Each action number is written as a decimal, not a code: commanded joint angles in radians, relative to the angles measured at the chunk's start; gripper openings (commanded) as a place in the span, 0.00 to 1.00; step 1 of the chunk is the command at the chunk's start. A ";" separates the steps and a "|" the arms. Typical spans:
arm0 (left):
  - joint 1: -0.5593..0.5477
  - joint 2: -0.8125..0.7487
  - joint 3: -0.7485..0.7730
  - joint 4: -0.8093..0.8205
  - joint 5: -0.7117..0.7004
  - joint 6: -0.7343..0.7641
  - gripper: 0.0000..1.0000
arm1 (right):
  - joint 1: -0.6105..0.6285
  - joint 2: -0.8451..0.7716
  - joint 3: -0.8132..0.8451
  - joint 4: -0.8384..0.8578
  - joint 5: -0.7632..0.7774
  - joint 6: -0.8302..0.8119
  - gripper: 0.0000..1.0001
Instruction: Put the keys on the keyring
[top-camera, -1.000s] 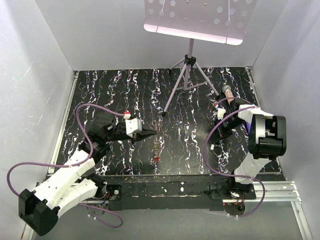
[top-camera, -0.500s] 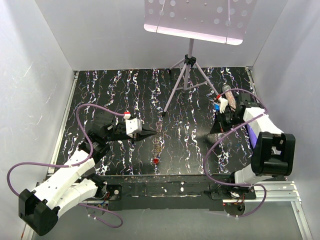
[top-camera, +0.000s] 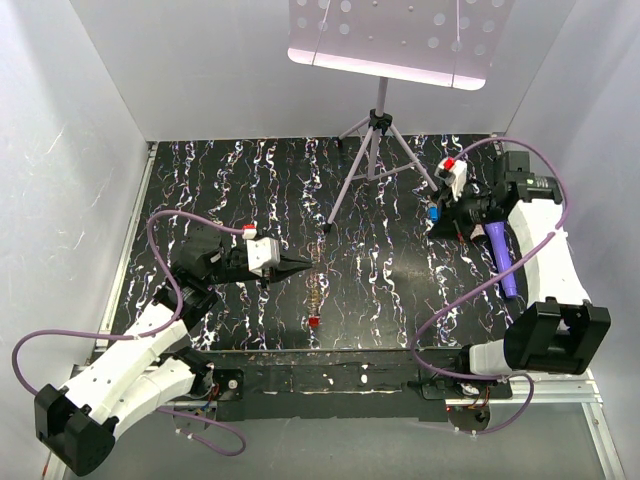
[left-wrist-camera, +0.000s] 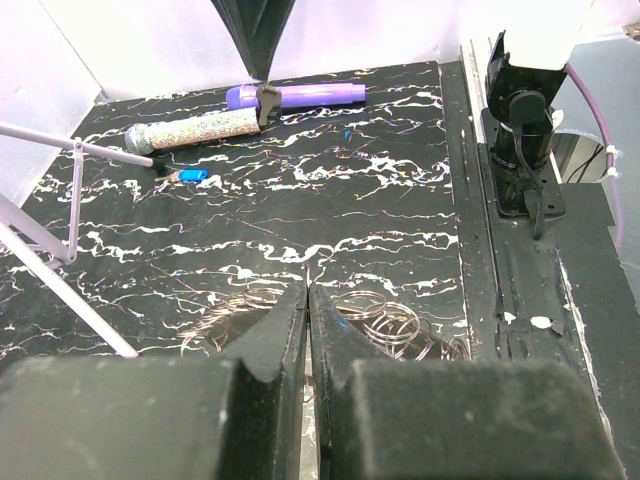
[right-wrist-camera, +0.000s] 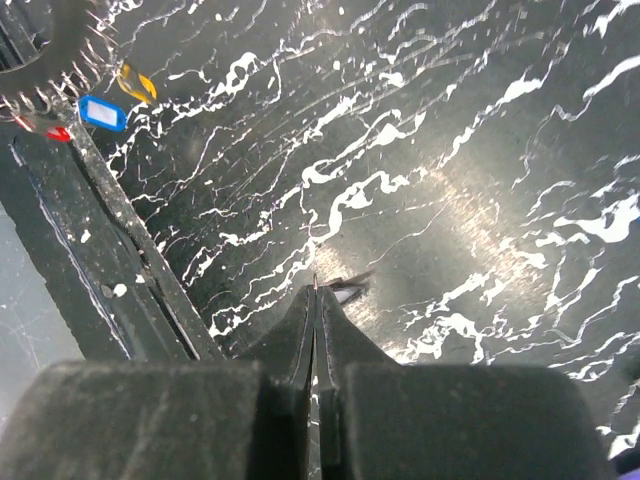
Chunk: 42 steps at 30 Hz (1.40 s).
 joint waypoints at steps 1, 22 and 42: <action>0.004 -0.025 -0.010 0.059 -0.013 -0.018 0.00 | 0.001 0.037 0.187 -0.268 -0.040 -0.165 0.01; 0.007 0.047 0.028 0.147 -0.023 -0.090 0.00 | 0.217 -0.287 -0.007 0.122 -0.145 -0.187 0.01; 0.007 0.242 0.128 0.348 0.102 -0.061 0.00 | 0.432 -0.450 -0.211 0.564 -0.120 0.063 0.01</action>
